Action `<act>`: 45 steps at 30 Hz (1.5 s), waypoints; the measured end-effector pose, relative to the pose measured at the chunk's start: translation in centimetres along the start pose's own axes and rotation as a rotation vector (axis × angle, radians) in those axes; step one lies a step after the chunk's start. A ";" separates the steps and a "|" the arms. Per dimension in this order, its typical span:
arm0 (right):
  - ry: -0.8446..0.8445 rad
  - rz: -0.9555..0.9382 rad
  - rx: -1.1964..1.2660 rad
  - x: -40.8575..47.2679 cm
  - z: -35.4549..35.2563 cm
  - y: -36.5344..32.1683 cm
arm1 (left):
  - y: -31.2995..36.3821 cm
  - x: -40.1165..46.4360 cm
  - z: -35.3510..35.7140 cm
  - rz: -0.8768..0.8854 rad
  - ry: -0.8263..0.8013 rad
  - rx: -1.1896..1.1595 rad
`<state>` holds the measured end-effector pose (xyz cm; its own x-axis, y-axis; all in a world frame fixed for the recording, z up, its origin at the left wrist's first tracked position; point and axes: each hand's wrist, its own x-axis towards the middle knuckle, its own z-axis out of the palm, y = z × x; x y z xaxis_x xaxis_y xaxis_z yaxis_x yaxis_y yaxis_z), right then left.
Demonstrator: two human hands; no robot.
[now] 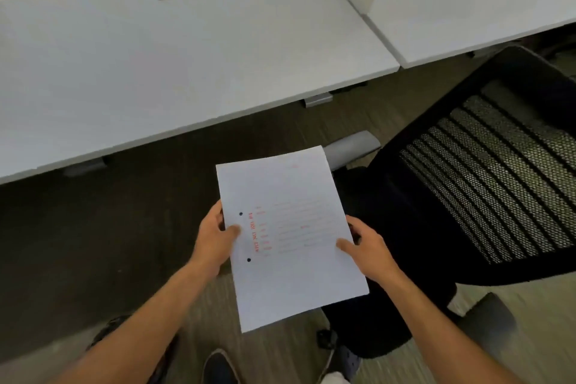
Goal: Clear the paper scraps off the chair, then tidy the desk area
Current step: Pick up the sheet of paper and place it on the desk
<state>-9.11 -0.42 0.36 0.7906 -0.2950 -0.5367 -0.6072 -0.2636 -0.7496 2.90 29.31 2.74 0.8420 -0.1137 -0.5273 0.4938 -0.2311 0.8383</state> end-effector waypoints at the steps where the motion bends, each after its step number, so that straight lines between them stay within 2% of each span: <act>1: 0.000 -0.029 0.000 -1.2 0.6 -2.9 | 2.2 -0.9 -2.3 0.020 -0.002 -0.002; 11: -0.034 -0.292 0.046 -10.1 5.5 -26.8 | 20.6 -8.7 -20.2 0.229 0.001 -0.073; 19: -0.122 -0.314 0.293 -11.9 9.2 -36.8 | 27.9 -10.8 -28.4 0.332 0.035 -0.199; 26: -0.136 -0.375 0.286 -8.5 10.5 -44.4 | 32.3 -7.5 -31.8 0.352 0.144 -0.250; 32: -0.142 -0.427 0.261 -3.0 9.2 -50.9 | 37.5 -2.6 -32.4 0.405 0.230 -0.198; 45: -0.201 -0.500 0.266 7.5 7.0 -62.1 | 46.5 7.1 -32.8 0.359 0.327 -0.278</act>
<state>35.06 20.19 40.22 0.9904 -0.0079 -0.1377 -0.1379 -0.0789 -0.9873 38.95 49.44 42.54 0.9694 0.1779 -0.1689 0.1652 0.0358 0.9856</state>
